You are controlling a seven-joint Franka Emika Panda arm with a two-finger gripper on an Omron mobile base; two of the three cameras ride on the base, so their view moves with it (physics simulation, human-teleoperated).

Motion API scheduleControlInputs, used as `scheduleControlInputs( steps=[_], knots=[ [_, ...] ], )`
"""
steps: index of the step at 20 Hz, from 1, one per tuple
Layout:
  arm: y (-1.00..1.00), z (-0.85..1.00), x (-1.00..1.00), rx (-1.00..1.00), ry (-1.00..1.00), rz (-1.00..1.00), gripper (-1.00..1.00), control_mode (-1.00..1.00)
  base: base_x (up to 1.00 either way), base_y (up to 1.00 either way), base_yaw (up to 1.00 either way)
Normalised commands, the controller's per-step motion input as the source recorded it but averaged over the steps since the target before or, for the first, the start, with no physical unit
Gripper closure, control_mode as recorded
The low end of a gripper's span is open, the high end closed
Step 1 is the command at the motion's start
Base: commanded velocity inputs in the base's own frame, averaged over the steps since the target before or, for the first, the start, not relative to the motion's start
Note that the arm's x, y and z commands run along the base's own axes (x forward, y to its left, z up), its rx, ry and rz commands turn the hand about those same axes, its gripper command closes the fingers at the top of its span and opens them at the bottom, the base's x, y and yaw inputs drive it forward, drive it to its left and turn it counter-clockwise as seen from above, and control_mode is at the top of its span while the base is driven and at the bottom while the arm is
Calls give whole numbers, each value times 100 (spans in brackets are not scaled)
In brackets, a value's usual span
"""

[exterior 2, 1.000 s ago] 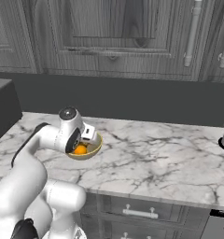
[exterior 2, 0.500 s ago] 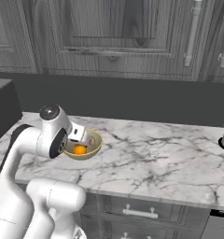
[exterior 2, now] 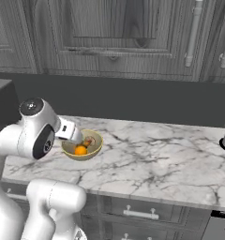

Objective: Take the orange, mushroom, and kiwi from the freezer and place them in the bowl on the counter.

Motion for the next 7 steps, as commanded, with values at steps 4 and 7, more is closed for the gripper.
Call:
scheduleControlInputs(
  steps=[4, 7],
  knots=[
    [4, 43, -47, 0, 0, 0, -100, -100, 0, 0, 0],
    [5, 12, -65, 0, 0, 0, -100, -100, 0, 0, 0]
  ],
)
